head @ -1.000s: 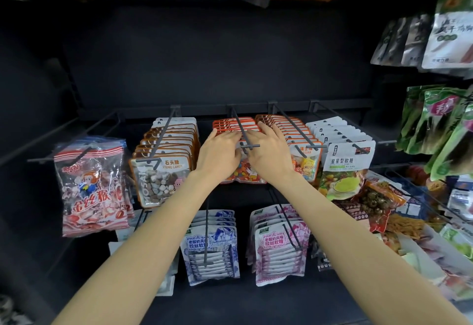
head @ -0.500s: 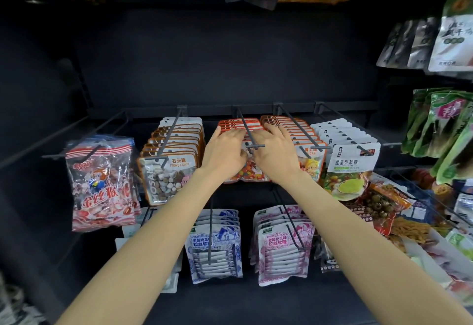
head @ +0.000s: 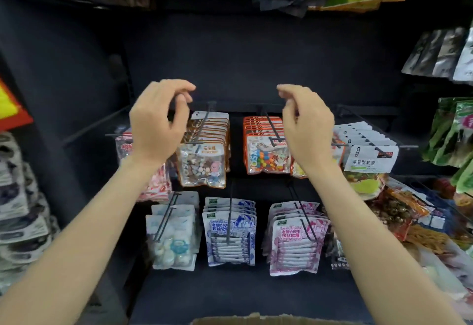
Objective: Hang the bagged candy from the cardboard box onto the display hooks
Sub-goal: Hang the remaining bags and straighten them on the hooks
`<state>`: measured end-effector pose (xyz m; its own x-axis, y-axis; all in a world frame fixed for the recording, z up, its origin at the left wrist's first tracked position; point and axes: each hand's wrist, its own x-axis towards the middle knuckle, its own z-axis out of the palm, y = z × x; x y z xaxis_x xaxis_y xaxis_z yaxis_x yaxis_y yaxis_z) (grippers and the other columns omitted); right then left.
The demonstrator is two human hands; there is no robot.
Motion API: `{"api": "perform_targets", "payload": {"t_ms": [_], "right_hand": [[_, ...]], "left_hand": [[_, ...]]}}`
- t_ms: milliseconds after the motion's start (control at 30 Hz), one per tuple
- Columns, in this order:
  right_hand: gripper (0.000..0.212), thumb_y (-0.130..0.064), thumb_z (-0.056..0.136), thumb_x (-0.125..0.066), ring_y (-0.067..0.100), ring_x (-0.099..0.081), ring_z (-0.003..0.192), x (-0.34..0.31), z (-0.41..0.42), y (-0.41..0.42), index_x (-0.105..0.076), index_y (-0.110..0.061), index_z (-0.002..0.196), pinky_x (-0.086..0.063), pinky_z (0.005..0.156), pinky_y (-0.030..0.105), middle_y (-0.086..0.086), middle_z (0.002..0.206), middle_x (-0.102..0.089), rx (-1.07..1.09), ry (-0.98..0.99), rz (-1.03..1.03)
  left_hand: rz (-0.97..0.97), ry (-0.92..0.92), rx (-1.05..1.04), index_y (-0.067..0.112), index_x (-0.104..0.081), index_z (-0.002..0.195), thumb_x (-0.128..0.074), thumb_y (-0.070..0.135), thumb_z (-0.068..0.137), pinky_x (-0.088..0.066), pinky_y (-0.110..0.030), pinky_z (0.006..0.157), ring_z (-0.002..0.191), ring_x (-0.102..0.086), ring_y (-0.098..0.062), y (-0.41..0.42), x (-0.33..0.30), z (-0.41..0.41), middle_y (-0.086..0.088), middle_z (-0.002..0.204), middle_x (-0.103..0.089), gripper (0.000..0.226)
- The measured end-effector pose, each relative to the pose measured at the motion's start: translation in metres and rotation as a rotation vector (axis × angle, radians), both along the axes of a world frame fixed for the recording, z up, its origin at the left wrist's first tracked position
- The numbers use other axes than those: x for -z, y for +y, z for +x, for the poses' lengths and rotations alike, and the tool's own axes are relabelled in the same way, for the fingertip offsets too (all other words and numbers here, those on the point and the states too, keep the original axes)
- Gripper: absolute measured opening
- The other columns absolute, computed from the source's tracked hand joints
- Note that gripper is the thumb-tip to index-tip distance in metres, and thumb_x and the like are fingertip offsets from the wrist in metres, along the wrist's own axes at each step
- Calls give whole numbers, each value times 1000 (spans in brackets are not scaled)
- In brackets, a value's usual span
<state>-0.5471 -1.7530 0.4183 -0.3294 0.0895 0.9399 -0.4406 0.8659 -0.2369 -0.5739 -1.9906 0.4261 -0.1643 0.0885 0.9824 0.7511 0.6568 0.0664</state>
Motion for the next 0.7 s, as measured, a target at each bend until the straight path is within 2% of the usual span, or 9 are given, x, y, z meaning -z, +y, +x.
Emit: {"api": "perform_targets", "payload": {"t_ms": [133, 233, 333, 433, 533, 700], "right_hand": [[30, -14, 92, -42, 21, -63, 89, 16, -8, -51, -64, -11, 111, -52, 71, 34, 2, 98, -68, -113, -107, 163], [30, -7, 91, -49, 27, -60, 101, 42, -34, -81, -64, -8, 117, -52, 78, 38, 8, 108, -67, -109, -317, 288], [36, -4, 87, -56, 32, -54, 116, 63, -55, -98, -63, -7, 122, -49, 90, 48, 11, 124, -63, -86, -448, 368], [41, -8, 88, -55, 31, -44, 127, 73, -63, -102, -58, -10, 129, -42, 98, 47, 9, 138, -53, -26, -527, 398], [47, -13, 91, -50, 26, -32, 136, 78, -64, -101, -49, -14, 138, -32, 106, 42, 4, 147, -42, 1, -615, 421], [37, -6, 87, -54, 29, -43, 128, 81, -62, -100, -63, -10, 122, -37, 101, 44, 7, 136, -54, -43, -512, 393]], "left_hand": [[27, -309, -101, 9, -62, 107, -49, 3, 88, -49, -35, 82, 90, -61, -20, -47, 31, -15, -2, 94, -66, 24], [-147, -490, -240, 10, -62, 113, -56, 2, 86, -46, -39, 87, 101, -59, -27, -62, 56, -28, -6, 106, -67, 30], [-387, -548, -296, 7, -63, 120, -60, 1, 83, -40, -44, 100, 112, -58, -33, -58, 74, -41, -12, 119, -65, 38], [-507, -598, -308, 11, -52, 134, -56, 9, 87, -22, -42, 115, 130, -46, -25, -47, 80, -51, -5, 138, -53, 47], [-522, -627, -301, 13, -40, 143, -51, 17, 93, -10, -38, 119, 140, -30, -18, -39, 85, -58, -1, 149, -39, 52], [-470, -566, -291, 12, -41, 142, -53, 17, 92, -5, -36, 117, 140, -32, -17, -38, 93, -53, -2, 148, -41, 51]]}}
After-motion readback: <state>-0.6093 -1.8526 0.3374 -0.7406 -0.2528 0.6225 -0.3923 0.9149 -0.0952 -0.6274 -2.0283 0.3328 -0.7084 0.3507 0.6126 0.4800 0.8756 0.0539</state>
